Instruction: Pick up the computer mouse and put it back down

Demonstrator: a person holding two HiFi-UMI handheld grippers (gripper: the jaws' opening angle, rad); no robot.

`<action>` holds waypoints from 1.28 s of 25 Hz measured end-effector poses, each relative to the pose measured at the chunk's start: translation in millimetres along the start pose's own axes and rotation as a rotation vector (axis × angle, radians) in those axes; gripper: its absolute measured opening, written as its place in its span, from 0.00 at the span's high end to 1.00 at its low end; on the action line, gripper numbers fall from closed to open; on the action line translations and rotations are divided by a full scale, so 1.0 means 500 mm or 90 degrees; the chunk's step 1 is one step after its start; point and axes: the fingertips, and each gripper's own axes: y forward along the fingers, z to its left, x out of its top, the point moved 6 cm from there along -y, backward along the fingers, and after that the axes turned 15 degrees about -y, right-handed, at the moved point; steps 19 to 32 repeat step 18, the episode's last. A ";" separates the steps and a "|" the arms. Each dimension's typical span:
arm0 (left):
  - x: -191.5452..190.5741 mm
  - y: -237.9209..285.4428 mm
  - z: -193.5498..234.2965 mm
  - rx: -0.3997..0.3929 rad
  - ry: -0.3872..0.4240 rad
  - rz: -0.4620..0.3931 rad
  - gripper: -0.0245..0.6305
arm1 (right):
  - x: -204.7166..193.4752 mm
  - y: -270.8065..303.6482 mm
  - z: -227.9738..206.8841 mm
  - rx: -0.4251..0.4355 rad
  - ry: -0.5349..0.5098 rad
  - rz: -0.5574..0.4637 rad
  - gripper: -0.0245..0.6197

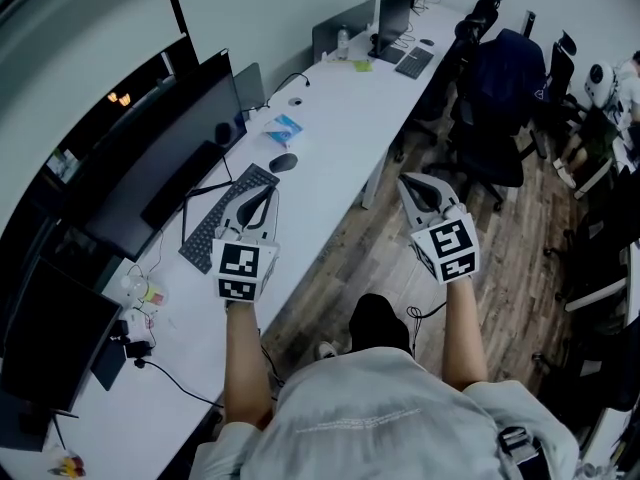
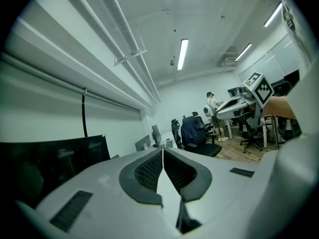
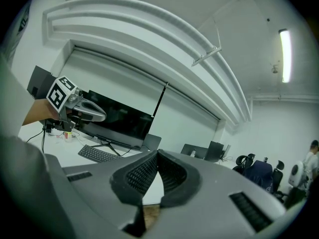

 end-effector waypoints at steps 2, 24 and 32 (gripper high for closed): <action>-0.001 -0.002 0.000 0.000 -0.001 0.001 0.94 | -0.001 0.000 0.001 0.000 0.001 0.002 0.96; -0.007 0.017 0.018 0.015 -0.010 0.012 0.94 | -0.006 0.017 -0.011 -0.004 -0.004 0.006 0.96; -0.007 0.017 0.018 0.015 -0.010 0.012 0.94 | -0.006 0.017 -0.011 -0.004 -0.004 0.006 0.96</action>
